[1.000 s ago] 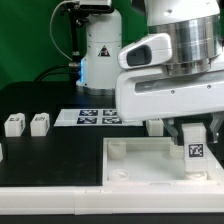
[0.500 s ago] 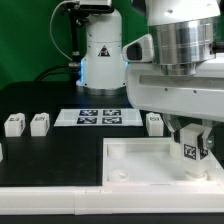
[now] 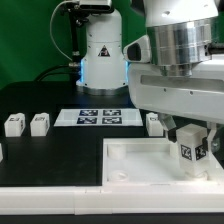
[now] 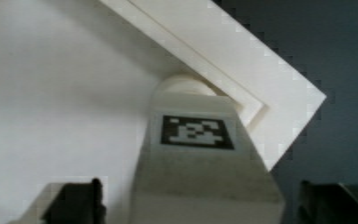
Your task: Assemble one leg
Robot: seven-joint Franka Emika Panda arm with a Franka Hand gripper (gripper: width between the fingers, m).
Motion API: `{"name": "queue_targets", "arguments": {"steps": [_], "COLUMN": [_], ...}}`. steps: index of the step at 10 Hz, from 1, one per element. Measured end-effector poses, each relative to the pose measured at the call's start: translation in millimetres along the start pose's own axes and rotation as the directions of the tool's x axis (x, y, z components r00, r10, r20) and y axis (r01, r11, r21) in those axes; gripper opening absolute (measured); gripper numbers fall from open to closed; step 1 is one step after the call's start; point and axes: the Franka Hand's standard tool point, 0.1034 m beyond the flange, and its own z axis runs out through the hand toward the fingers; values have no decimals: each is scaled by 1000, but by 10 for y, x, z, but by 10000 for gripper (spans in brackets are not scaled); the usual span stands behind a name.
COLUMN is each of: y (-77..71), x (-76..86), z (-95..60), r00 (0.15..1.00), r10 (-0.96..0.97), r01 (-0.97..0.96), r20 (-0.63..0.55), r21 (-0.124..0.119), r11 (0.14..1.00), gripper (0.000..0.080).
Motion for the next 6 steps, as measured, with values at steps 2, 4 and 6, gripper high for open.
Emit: {"name": "queue_targets", "arguments": {"steps": [2, 4, 6], "y": [-8, -34, -71], "x": [-19, -67, -60], "z": [27, 40, -1], "r00": [976, 853, 693], "r10": [-220, -521, -721], "r01": [220, 521, 720], "r20": [-5, -12, 0], "r21": [4, -12, -15], "r11": [976, 853, 693], "gripper": [641, 647, 649]}}
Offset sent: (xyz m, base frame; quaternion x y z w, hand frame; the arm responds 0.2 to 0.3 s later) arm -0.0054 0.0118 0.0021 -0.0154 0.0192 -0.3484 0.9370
